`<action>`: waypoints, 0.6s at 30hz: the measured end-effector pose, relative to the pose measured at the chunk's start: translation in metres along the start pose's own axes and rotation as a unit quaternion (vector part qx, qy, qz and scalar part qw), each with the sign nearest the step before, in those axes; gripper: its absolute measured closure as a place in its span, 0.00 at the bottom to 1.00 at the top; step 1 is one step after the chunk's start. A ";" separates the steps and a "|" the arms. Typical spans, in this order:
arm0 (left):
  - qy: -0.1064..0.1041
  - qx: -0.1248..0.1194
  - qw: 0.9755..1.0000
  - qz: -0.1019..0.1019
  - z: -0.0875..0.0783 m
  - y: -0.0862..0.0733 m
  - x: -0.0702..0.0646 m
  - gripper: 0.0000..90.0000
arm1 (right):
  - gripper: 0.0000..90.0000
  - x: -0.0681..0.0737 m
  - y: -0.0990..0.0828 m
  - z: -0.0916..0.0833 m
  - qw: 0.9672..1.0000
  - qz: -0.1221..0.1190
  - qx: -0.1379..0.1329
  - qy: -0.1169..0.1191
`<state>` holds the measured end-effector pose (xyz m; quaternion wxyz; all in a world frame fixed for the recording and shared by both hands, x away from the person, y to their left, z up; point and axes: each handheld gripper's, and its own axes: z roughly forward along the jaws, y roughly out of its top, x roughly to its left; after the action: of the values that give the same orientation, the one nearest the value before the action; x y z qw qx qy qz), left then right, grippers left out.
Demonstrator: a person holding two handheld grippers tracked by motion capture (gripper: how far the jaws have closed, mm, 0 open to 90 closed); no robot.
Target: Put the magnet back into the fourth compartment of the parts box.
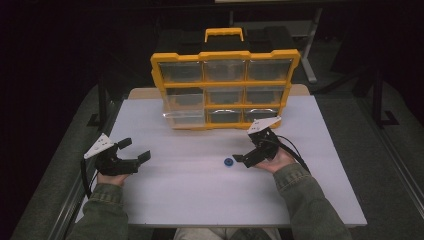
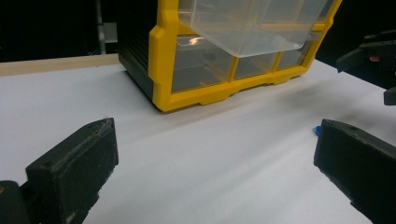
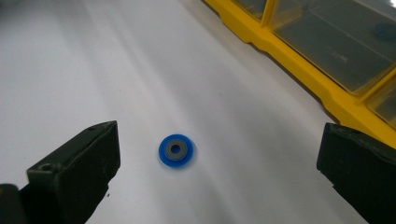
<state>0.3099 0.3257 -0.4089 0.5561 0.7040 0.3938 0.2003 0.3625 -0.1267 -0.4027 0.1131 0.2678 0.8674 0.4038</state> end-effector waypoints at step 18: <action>-0.001 -0.003 1.000 0.001 -0.001 0.000 0.000 0.00 | 0.00 0.010 0.004 0.024 0.999 -0.023 0.031 0.016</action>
<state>0.3094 0.3265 -0.4087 0.5582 0.7031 0.3917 0.2016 0.3656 -0.1039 -0.4150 0.0996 0.2449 0.8872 0.3782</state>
